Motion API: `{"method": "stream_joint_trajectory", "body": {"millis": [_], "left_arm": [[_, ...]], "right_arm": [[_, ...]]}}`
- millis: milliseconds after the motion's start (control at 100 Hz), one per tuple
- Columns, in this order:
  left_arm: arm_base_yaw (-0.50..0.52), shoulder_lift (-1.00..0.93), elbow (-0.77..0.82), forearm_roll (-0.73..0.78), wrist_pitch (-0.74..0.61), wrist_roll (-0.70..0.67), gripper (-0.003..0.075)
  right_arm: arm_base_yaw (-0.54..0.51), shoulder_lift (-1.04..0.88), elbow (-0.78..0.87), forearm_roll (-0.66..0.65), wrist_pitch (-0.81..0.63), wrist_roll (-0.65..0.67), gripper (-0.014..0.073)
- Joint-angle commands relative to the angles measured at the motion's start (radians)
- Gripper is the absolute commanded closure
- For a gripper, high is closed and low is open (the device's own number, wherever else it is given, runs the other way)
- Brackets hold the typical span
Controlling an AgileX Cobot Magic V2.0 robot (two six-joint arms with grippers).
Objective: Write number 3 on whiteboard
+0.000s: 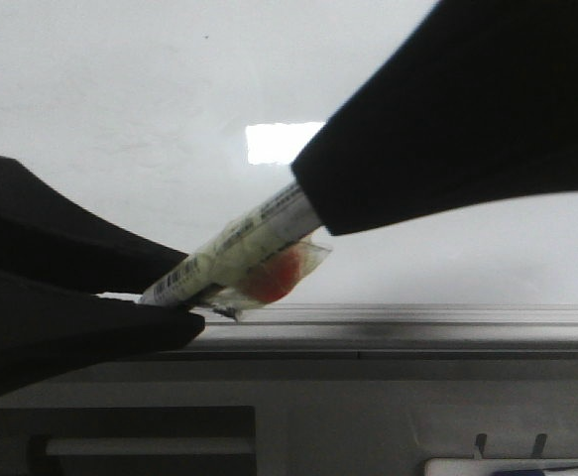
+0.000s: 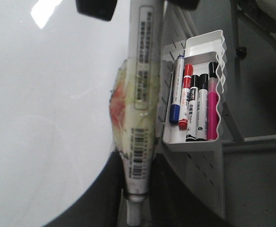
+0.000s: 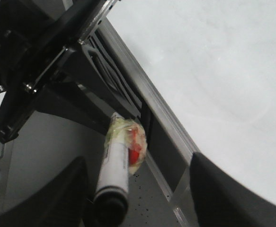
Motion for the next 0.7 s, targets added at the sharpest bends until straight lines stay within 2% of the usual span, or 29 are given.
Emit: {"method": "stream_joint_trajectory", "body": {"millis": [0,320,620,690], "left_arm": [[-0.004,-0.017,-0.026,-0.014,-0.08,0.005,0.0741],[-0.004,-0.017,-0.026,-0.015,-0.08,0.007,0.0741],[-0.004,-0.017,-0.026,-0.015,-0.08,0.007,0.0741],[-0.004,-0.017,-0.026,-0.015,-0.08,0.007,0.0741]], "right_arm": [[0.002,0.027,-0.062,0.01,-0.042,-0.024,0.0175],[0.059,0.081,-0.09,0.001,-0.027,-0.025,0.0188],[0.062,0.085,-0.09,-0.004,-0.033,-0.025,0.0358],[0.062,0.093,-0.09,-0.004,-0.031,-0.025,0.042]]}}
